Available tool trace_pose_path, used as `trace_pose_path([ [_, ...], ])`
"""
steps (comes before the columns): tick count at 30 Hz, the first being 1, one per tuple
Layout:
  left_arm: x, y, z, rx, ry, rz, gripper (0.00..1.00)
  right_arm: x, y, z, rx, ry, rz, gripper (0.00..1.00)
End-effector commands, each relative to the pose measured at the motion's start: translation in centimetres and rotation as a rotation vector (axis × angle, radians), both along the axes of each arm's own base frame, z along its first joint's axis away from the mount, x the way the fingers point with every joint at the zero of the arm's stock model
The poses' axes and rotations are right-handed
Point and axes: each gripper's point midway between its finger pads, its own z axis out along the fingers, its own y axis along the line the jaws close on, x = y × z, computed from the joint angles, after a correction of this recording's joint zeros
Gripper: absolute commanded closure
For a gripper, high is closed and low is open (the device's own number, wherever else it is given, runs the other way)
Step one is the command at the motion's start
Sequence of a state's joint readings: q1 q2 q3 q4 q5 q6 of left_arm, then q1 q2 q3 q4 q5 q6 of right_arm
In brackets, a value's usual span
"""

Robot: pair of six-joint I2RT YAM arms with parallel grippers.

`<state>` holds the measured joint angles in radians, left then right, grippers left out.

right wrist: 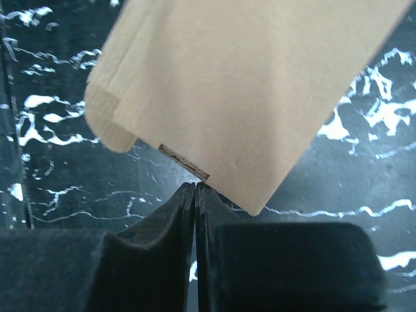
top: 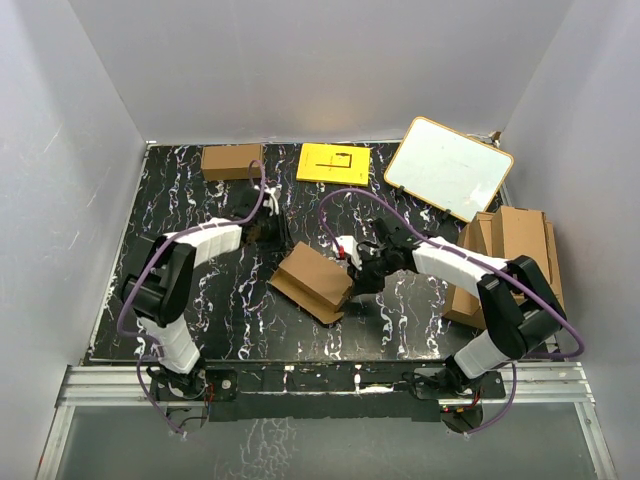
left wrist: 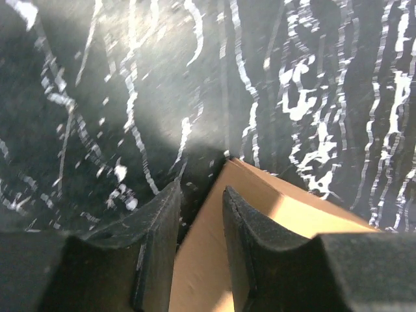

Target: Fold the paper box

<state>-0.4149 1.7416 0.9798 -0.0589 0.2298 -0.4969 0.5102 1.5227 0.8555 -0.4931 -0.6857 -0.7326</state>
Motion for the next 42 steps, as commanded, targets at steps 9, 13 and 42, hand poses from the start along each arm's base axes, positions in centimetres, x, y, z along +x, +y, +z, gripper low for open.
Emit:
trace_pose_path([
  [9, 4.6, 2.9, 9.8, 0.111, -0.248, -0.038, 0.61, -1.9, 1.8, 4.1, 0.182, -0.109, 0.215, 0.74],
  [13, 1.1, 2.0, 12.9, -0.039, -0.347, -0.075, 0.58, -1.8, 1.0, 5.7, 0.238, -0.119, 0.219, 0.70],
  [42, -8.6, -4.1, 6.4, -0.390, -0.070, 0.120, 0.56, 4.7, 1.7, 5.6, 0.334, 0.131, -0.159, 0.52],
])
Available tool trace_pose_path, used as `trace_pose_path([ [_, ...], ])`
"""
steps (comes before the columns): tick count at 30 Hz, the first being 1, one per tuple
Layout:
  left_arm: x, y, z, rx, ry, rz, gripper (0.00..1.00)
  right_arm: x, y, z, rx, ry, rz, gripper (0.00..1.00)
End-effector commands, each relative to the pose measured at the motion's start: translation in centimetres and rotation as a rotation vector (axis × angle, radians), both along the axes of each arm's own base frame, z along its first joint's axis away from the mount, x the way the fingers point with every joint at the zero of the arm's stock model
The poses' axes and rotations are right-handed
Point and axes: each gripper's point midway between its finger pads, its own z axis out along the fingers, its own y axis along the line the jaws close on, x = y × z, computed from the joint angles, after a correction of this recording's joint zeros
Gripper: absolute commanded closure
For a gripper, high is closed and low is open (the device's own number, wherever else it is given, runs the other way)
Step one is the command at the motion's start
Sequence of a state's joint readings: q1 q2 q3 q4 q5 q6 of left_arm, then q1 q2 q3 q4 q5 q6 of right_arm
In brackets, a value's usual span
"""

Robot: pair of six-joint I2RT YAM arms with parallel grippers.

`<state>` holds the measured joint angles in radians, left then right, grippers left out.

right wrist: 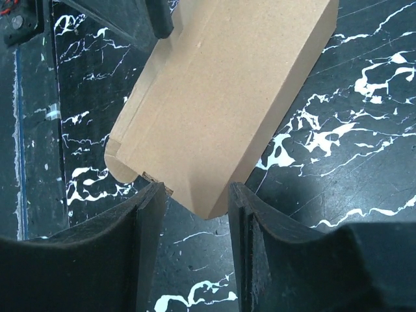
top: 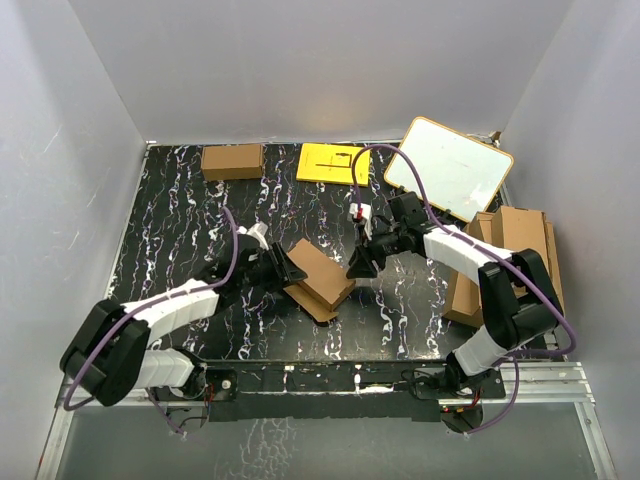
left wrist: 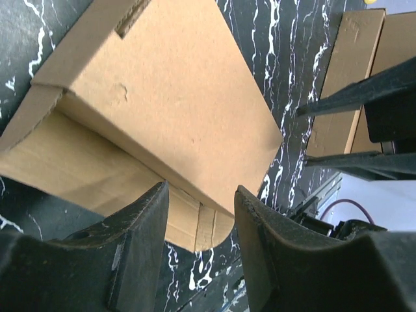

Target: Fold the paper box

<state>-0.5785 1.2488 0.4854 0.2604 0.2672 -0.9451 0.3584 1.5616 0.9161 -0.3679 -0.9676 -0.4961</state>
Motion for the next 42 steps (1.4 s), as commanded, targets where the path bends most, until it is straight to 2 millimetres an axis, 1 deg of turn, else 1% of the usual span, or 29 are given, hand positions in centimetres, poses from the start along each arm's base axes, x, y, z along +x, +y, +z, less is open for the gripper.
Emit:
trace_pose_path([
  [1, 1.8, -0.8, 1.2, 0.013, -0.044, 0.009, 0.56, 1.5, 0.6, 0.8, 0.043, -0.027, -0.026, 0.52],
  [7, 2.3, -0.5, -0.1, 0.078, -0.029, 0.008, 0.57, 1.5, 0.4, -0.4, 0.020, 0.003, -0.043, 0.53],
  [10, 2.7, -0.6, -0.5, 0.107, -0.026, -0.007, 0.58, 1.2, 0.3, -0.6, 0.016, 0.015, -0.038, 0.54],
  [13, 3.1, -0.4, -1.3, 0.145, -0.018, -0.015, 0.59, 0.9, 0.4, -0.7, 0.019, 0.023, -0.026, 0.55],
  [17, 4.4, -0.5, -1.0, 0.172, -0.037, -0.028, 0.60, 0.1, 0.4, -0.8, 0.032, 0.039, 0.008, 0.58],
  [21, 5.7, -0.7, -0.4, 0.190, -0.064, -0.054, 0.60, -0.2, 0.4, -0.2, 0.042, 0.019, 0.031, 0.58],
  [25, 5.8, -0.7, 0.6, 0.204, -0.105, -0.095, 0.58, -0.3, 0.2, 0.4, 0.040, -0.022, 0.046, 0.56],
  [28, 4.9, -0.1, 1.5, 0.216, -0.142, -0.127, 0.57, 0.1, -0.2, 0.8, 0.014, -0.080, 0.042, 0.55],
  [30, 3.9, 0.3, 2.3, 0.216, -0.181, -0.162, 0.57, 0.3, -0.5, 1.2, 0.002, -0.131, 0.050, 0.54],
  [32, 2.6, 0.2, 3.6, 0.180, -0.247, -0.219, 0.57, -0.2, -0.6, 1.9, 0.013, -0.192, 0.091, 0.53],
  [34, 0.8, 0.1, 4.2, 0.144, -0.308, -0.276, 0.57, -1.0, -0.7, 2.4, 0.035, -0.255, 0.147, 0.52],
  [36, -0.7, -0.5, 5.7, 0.107, -0.433, -0.332, 0.53, -2.0, -0.7, 2.7, 0.062, -0.317, 0.218, 0.50],
  [39, -2.8, -1.5, 6.7, 0.086, -0.616, -0.404, 0.52, -3.6, -0.8, 3.0, 0.115, -0.459, 0.351, 0.47],
  [40, -3.4, -1.7, 7.1, 0.079, -0.684, -0.420, 0.51, -3.9, -0.7, 3.0, 0.131, -0.520, 0.392, 0.43],
  [41, -4.4, -2.3, 7.2, 0.074, -0.747, -0.450, 0.49, -4.1, -0.7, 3.2, 0.143, -0.578, 0.424, 0.39],
  [42, -5.0, -2.5, 7.4, 0.074, -0.812, -0.463, 0.46, -4.2, -0.7, 3.3, 0.148, -0.628, 0.448, 0.34],
])
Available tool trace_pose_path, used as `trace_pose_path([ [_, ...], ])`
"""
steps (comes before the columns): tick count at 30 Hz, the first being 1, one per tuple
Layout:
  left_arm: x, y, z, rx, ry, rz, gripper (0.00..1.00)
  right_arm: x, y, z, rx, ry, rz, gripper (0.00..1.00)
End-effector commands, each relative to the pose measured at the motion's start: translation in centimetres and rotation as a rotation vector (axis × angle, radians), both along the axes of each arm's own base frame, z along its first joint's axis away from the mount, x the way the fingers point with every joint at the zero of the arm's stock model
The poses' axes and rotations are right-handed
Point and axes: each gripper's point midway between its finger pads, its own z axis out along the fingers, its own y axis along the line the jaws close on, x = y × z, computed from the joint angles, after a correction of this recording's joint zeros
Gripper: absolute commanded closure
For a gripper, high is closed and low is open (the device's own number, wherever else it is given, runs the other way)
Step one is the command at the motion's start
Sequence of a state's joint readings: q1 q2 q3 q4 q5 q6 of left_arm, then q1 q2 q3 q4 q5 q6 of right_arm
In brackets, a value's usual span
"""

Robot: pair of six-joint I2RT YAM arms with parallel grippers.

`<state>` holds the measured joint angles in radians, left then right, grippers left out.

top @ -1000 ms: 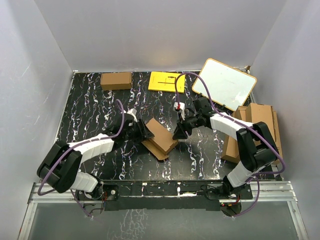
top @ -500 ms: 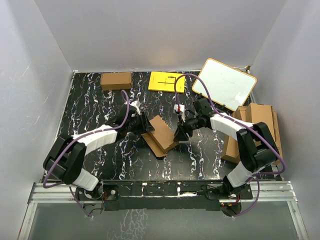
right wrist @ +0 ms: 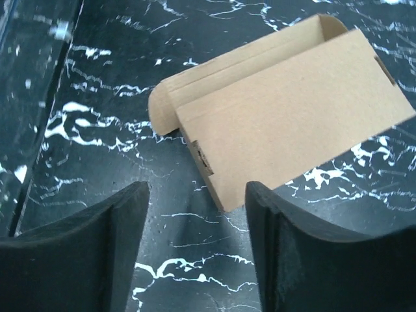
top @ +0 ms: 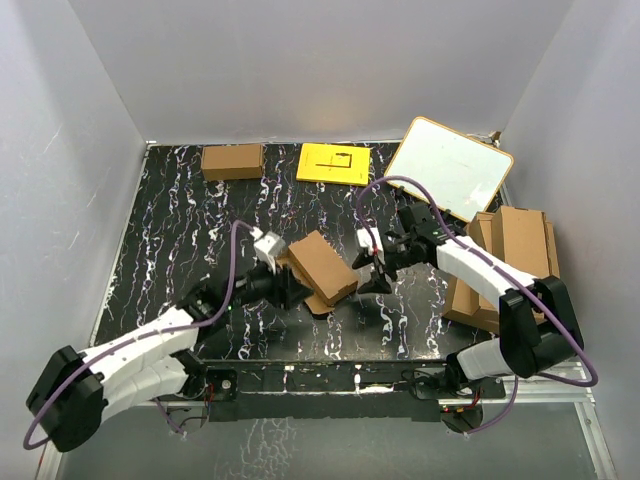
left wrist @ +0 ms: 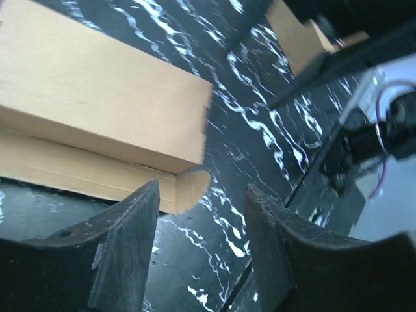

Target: Fold the paper box

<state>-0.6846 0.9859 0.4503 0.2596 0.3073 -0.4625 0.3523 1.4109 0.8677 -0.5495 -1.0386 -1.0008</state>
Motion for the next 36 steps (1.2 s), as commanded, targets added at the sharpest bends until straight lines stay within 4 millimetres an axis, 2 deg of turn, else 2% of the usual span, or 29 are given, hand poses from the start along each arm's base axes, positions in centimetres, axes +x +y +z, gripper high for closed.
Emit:
trace_pose_path([
  [1, -2.4, -1.8, 2.2, -0.057, -0.342, -0.145, 0.46, -1.4, 0.6, 1.6, 0.111, -0.322, 0.228, 0.29],
  [2, -3.1, -2.1, 2.4, -0.069, -0.407, -0.170, 0.45, -1.3, 0.8, 1.8, 0.114, -0.360, 0.240, 0.26],
  [5, -4.5, -2.5, 2.1, -0.079, -0.542, -0.221, 0.43, -0.6, 1.3, 2.3, 0.111, -0.427, 0.262, 0.24],
  [8, -5.5, -3.0, 0.5, -0.006, -0.626, -0.275, 0.43, -0.7, 1.6, 1.5, 0.110, -0.433, 0.272, 0.26],
  [12, -6.1, -3.9, -1.4, 0.108, -0.709, -0.324, 0.42, -1.0, 1.3, -0.5, 0.076, -0.470, 0.264, 0.27],
  [21, -5.2, -5.4, -4.0, 0.232, -0.748, -0.353, 0.44, -0.4, 1.2, -2.1, 0.028, -0.494, 0.230, 0.29],
  [29, -3.8, -5.7, -4.7, 0.287, -0.749, -0.302, 0.46, -0.5, 1.2, -2.0, 0.034, -0.488, 0.225, 0.32],
  [36, -3.9, -6.5, -5.7, 0.279, -0.725, -0.324, 0.54, -0.5, 1.2, -1.8, 0.036, -0.481, 0.217, 0.33],
])
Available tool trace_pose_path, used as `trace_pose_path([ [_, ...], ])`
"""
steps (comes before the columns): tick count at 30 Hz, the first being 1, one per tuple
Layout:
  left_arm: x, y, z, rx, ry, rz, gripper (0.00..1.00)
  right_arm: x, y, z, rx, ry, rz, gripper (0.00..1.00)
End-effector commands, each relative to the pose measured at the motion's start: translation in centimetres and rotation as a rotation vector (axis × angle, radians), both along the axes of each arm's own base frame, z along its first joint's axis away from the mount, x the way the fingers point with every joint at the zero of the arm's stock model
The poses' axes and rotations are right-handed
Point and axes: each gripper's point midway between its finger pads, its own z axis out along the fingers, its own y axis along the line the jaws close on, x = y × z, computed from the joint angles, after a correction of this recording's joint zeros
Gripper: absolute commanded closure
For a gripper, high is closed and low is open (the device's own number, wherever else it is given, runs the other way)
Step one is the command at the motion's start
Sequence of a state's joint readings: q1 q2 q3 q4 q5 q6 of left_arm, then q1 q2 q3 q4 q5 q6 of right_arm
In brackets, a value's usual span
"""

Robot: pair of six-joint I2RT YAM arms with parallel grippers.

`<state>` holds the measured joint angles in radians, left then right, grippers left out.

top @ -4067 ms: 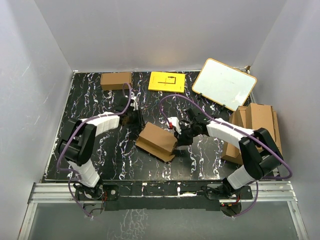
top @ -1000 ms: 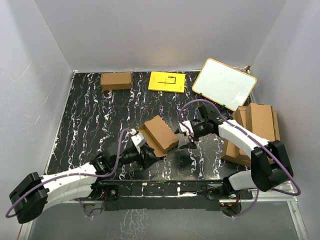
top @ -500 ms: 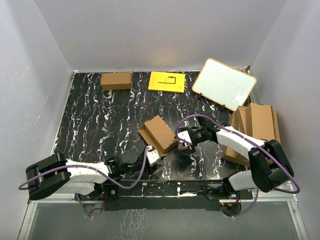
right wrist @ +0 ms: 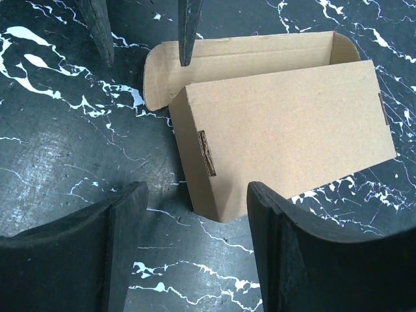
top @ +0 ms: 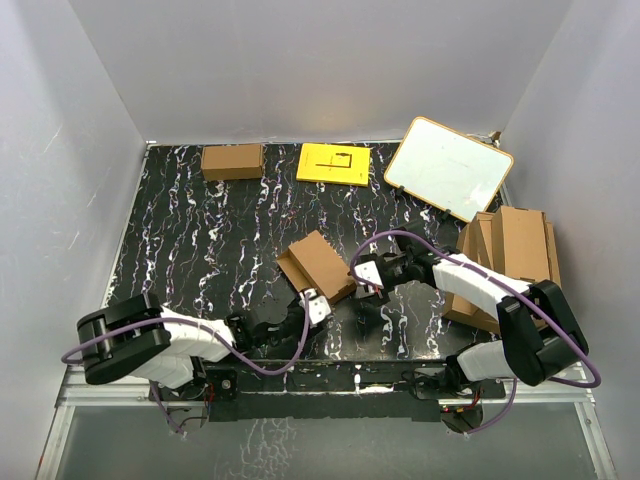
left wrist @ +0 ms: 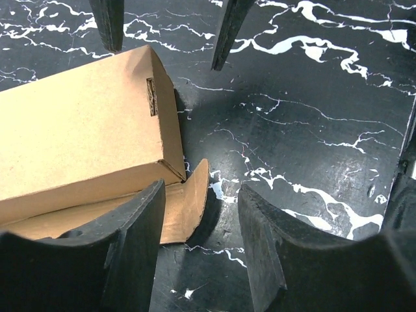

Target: Fold the paper box

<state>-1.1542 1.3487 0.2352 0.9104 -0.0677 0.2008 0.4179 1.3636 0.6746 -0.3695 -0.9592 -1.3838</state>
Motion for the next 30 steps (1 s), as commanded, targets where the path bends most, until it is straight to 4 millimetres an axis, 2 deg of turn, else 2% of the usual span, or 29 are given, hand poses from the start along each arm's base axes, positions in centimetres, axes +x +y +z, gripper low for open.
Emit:
trace_pose_path([
  [1, 0.4, -1.4, 1.9, -0.067, -0.026, -0.006, 0.55, 0.4, 0.9, 2.0, 0.065, -0.075, 0.029, 0.33],
  [5, 0.5, -1.3, 0.7, -0.024, -0.011, 0.000, 0.60, 0.4, 0.9, 1.8, 0.064, -0.069, 0.028, 0.33],
  [13, 1.0, -1.2, -0.3, -0.003, -0.005, 0.029, 0.69, 0.6, 1.0, 1.7, 0.067, -0.050, 0.013, 0.34],
  [18, 1.2, -1.2, -0.5, 0.005, -0.001, 0.046, 0.74, 0.1, 1.5, 2.6, 0.106, 0.009, 0.015, 0.34],
  [22, 1.2, -1.0, -0.6, -0.001, 0.008, 0.057, 0.85, 0.2, 1.7, 3.0, 0.119, 0.045, -0.005, 0.33],
  [30, 1.2, -1.0, -0.7, -0.015, 0.019, 0.066, 0.91, 0.2, 1.9, 4.6, 0.191, 0.190, -0.048, 0.33],
])
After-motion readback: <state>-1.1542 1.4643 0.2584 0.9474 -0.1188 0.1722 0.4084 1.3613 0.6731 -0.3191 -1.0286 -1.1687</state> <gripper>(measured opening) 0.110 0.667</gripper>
